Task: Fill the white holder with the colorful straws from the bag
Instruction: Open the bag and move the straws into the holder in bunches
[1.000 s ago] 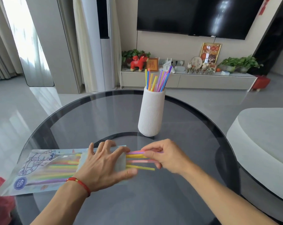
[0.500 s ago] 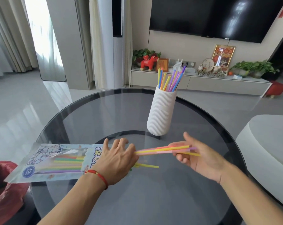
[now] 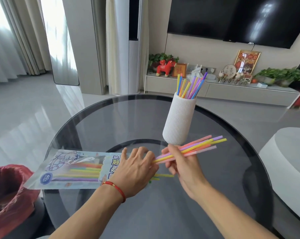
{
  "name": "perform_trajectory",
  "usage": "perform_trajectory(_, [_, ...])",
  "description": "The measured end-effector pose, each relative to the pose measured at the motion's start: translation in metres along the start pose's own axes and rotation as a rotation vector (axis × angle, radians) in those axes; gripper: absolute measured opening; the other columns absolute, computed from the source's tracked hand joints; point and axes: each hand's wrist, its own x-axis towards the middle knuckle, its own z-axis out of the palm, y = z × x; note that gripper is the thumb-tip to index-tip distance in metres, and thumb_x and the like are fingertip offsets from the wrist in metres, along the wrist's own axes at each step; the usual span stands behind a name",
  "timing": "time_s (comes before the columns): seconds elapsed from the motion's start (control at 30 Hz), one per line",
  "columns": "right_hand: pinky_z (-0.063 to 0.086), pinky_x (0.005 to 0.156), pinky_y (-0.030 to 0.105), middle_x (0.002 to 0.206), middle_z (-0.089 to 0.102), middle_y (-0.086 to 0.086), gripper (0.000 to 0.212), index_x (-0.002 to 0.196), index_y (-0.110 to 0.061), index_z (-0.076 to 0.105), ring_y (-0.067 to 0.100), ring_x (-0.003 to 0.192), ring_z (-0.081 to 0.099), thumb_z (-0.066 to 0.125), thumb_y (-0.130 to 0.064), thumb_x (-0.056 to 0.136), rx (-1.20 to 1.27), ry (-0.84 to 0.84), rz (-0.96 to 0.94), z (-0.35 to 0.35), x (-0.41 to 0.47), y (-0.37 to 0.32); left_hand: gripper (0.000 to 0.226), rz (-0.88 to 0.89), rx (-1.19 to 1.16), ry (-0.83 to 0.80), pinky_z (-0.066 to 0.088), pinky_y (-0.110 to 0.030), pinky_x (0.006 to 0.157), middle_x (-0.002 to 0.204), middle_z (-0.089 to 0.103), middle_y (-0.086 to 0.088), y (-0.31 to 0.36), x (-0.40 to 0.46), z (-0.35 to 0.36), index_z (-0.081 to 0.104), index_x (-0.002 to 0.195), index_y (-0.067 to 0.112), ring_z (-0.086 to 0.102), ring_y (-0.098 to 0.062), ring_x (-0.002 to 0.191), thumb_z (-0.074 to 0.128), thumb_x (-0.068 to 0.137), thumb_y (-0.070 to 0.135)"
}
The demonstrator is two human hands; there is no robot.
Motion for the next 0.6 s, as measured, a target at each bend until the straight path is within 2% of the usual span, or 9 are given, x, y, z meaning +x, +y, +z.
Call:
perform_trajectory(0.1, [0.042, 0.044, 0.025, 0.055, 0.059, 0.012, 0.034, 0.076, -0.008, 0.075, 0.02, 0.042, 0.045, 0.06, -0.03, 0.097, -0.056, 0.083, -0.106, -0.02, 0.007, -0.009, 0.033, -0.025, -0.038, -0.038, 0.028, -0.053, 0.11, 0.124, 0.045, 0.005, -0.009, 0.0, 0.002, 0.046, 0.117, 0.029, 0.046, -0.021, 0.112, 0.036, 0.097, 0.053])
perform_trajectory(0.27, [0.036, 0.038, 0.024, 0.056, 0.059, 0.014, 0.033, 0.072, -0.012, 0.076, 0.021, 0.042, 0.044, 0.059, -0.027, 0.096, -0.089, 0.209, -0.219, -0.069, 0.018, -0.04, 0.033, -0.032, -0.067, -0.084, 0.021, -0.056, 0.114, 0.129, 0.043, 0.003, -0.011, 0.0, 0.005, 0.048, 0.117, 0.029, 0.043, -0.021, 0.121, 0.042, 0.096, 0.053])
perform_trajectory(0.37, [0.039, 0.039, 0.024, 0.05, 0.062, 0.008, 0.029, 0.075, -0.017, 0.076, 0.018, 0.037, 0.046, 0.059, -0.035, 0.09, -0.39, 0.17, -0.318, -0.08, 0.023, -0.068, 0.032, -0.036, -0.096, -0.079, 0.02, -0.057, 0.115, 0.128, 0.045, 0.003, -0.008, -0.001, 0.007, 0.05, 0.116, 0.028, 0.043, -0.021, 0.122, 0.042, 0.095, 0.052])
perform_trajectory(0.47, [0.046, 0.051, 0.027, 0.055, 0.07, 0.004, 0.025, 0.077, -0.025, 0.076, 0.009, 0.043, 0.058, 0.061, -0.039, 0.09, -0.731, 0.059, -0.27, -0.073, 0.032, -0.087, 0.033, -0.039, -0.107, -0.073, 0.019, -0.056, 0.116, 0.129, 0.044, 0.003, -0.007, -0.002, 0.01, 0.05, 0.116, 0.029, 0.043, -0.021, 0.122, 0.04, 0.095, 0.054])
perform_trajectory(0.53, [0.047, 0.055, 0.028, 0.053, 0.07, 0.001, 0.028, 0.071, -0.021, 0.074, 0.007, 0.045, 0.061, 0.062, -0.032, 0.094, -0.883, 0.027, -0.219, -0.06, 0.036, -0.085, 0.035, -0.043, -0.107, -0.071, 0.018, -0.056, 0.116, 0.13, 0.044, 0.004, -0.007, 0.0, 0.01, 0.051, 0.117, 0.03, 0.043, -0.02, 0.123, 0.04, 0.095, 0.054])
perform_trajectory(0.6, [0.055, 0.057, 0.034, 0.052, 0.069, 0.005, 0.032, 0.07, -0.014, 0.072, 0.011, 0.047, 0.063, 0.06, -0.026, 0.098, -0.936, 0.024, -0.197, -0.049, 0.036, -0.072, 0.035, -0.052, -0.119, -0.065, 0.018, -0.055, 0.117, 0.13, 0.044, 0.004, -0.008, -0.001, 0.011, 0.052, 0.117, 0.031, 0.042, -0.019, 0.124, 0.041, 0.094, 0.055])
